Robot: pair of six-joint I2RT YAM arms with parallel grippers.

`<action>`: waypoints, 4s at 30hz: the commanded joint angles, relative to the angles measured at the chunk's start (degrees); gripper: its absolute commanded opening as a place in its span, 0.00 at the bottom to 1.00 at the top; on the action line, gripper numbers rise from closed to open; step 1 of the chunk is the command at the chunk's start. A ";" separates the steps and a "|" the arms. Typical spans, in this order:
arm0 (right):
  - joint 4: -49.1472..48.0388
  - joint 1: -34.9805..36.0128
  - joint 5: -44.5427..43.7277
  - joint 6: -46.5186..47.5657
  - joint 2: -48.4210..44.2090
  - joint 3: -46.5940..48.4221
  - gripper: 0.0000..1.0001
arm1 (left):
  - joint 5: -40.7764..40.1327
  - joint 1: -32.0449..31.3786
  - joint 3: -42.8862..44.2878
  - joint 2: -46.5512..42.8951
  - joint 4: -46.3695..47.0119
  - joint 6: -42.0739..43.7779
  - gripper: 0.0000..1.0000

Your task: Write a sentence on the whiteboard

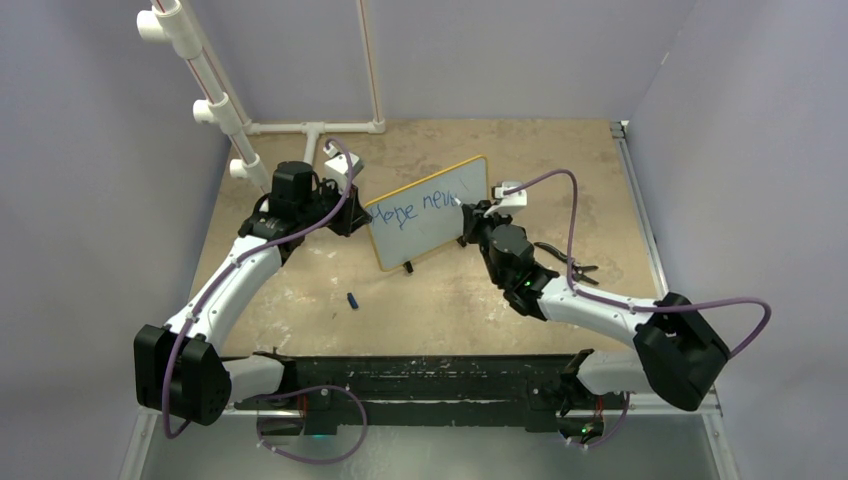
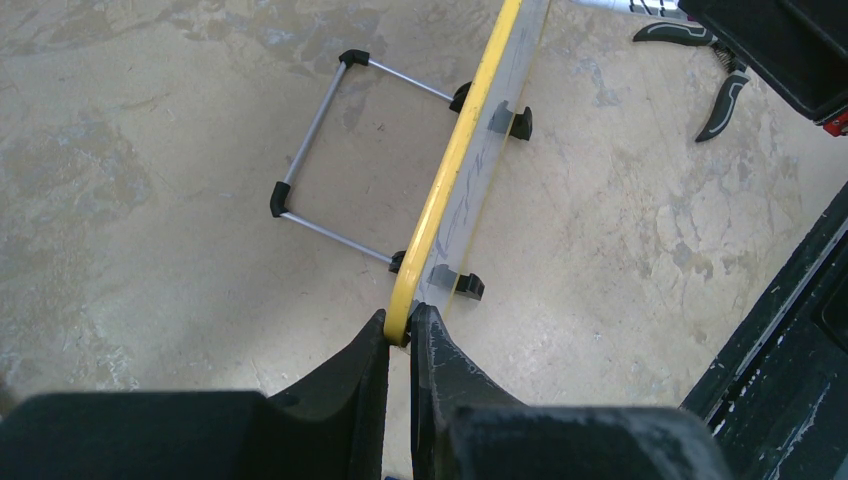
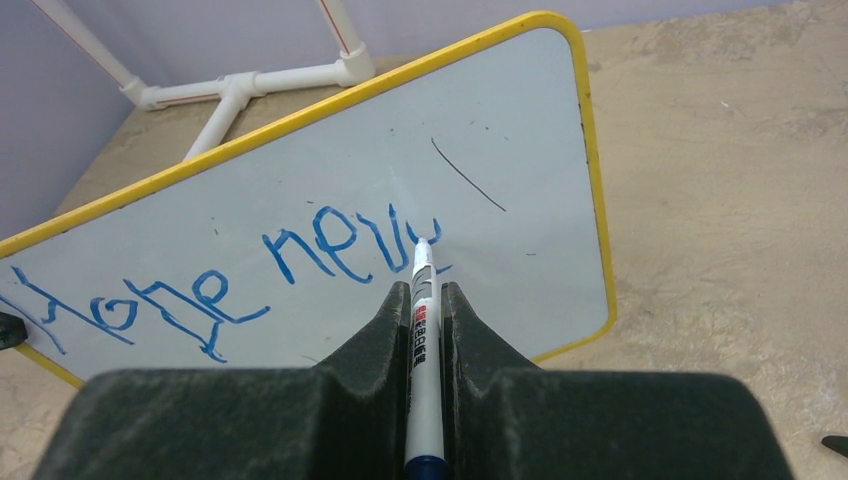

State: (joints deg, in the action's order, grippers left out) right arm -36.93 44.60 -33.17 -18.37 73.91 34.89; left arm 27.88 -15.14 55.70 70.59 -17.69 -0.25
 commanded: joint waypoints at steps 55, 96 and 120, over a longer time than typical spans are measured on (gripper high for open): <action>-1.74 -1.44 -2.11 -0.96 3.49 3.46 0.00 | -1.43 0.19 -0.02 -0.89 0.69 1.76 0.00; 7.48 -3.82 0.24 3.28 -26.01 -7.14 0.00 | -4.53 -12.78 34.62 21.83 -3.56 2.27 0.76; 12.98 -3.82 0.83 0.39 -31.82 -8.54 0.00 | 7.05 -14.04 35.35 33.80 -4.30 5.75 0.00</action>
State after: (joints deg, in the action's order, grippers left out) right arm -25.04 41.06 -33.23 -17.06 43.31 26.63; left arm 31.14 -29.02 92.71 105.54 -21.93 2.15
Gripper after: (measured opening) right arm 0.122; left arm 0.036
